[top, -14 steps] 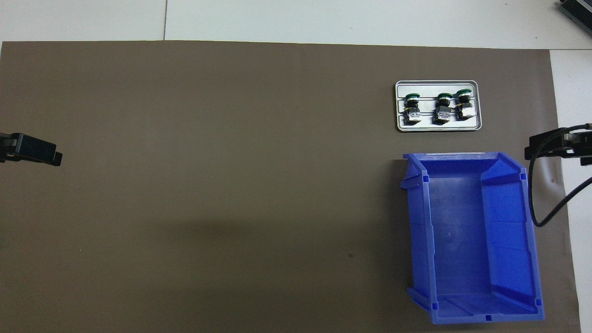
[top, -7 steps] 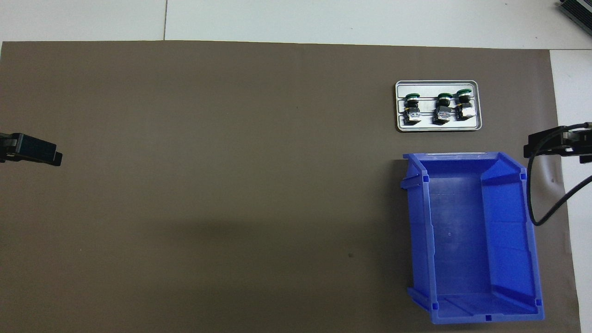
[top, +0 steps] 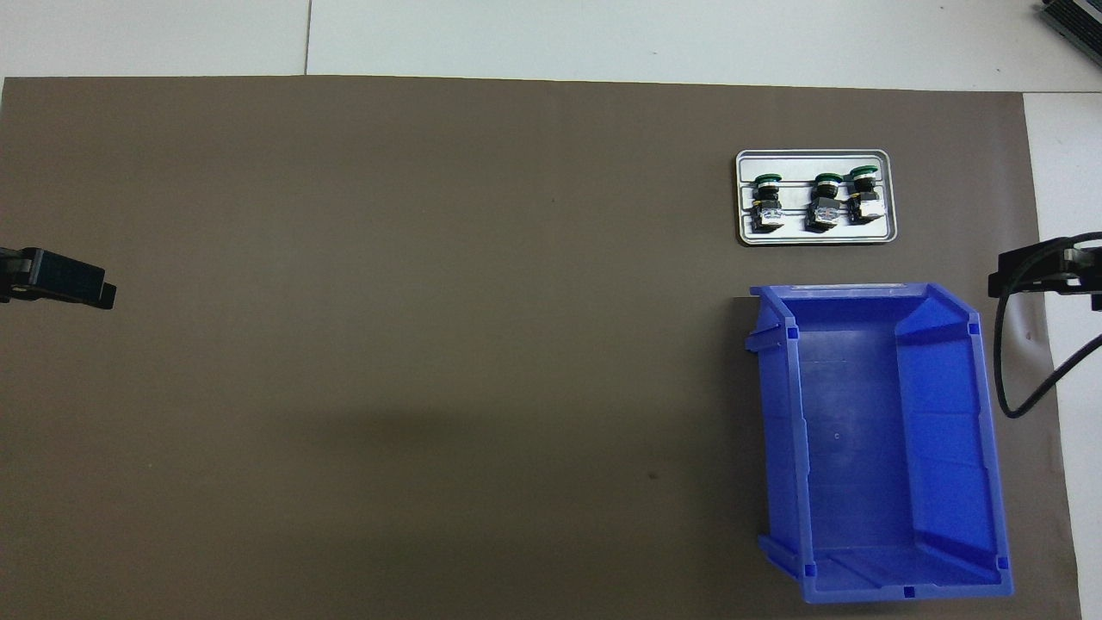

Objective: Place and press button with both arms

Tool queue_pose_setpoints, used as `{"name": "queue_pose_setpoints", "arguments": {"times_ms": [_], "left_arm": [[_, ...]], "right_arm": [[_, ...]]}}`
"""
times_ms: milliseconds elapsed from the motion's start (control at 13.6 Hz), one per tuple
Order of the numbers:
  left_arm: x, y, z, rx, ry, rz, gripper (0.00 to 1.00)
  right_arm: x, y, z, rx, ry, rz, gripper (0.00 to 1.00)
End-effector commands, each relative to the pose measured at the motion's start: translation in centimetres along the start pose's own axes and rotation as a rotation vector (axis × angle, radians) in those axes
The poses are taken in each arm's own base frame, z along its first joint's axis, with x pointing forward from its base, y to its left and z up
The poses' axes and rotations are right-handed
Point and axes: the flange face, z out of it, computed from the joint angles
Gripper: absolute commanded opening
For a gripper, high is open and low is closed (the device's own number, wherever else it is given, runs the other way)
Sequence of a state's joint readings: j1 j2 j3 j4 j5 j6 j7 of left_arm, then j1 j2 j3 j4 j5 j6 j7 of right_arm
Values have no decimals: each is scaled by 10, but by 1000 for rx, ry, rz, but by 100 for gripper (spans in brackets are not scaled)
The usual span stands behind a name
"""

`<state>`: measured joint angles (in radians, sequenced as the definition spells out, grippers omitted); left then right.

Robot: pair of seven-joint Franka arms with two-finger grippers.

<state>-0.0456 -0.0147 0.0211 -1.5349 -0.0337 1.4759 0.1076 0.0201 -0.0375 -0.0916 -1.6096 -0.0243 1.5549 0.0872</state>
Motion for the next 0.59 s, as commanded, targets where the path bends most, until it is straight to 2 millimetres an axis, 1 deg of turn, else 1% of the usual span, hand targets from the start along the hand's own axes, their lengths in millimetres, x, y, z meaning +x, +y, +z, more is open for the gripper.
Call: {"name": "queue_pose_setpoints", "arguments": {"times_ms": [0, 147, 220, 367, 441, 514], "left_arm": [[-8, -1, 0, 15, -6, -12, 100], [-8, -1, 0, 15, -6, -12, 100], [-8, -1, 0, 15, -6, -12, 100], [-8, -1, 0, 15, -6, -12, 100], [-8, -1, 0, 15, -6, -12, 100], [-8, -1, 0, 15, -6, -12, 100]], "right_arm": [[-14, -5, 9, 2, 16, -19, 100], [-9, 1, 13, -4, 14, -19, 100], [-5, 0, 16, -6, 13, -21, 100], [15, -3, 25, -43, 68, -35, 100], [19, -3, 27, -47, 83, -39, 100], [26, -6, 36, -37, 78, -37, 100]]}}
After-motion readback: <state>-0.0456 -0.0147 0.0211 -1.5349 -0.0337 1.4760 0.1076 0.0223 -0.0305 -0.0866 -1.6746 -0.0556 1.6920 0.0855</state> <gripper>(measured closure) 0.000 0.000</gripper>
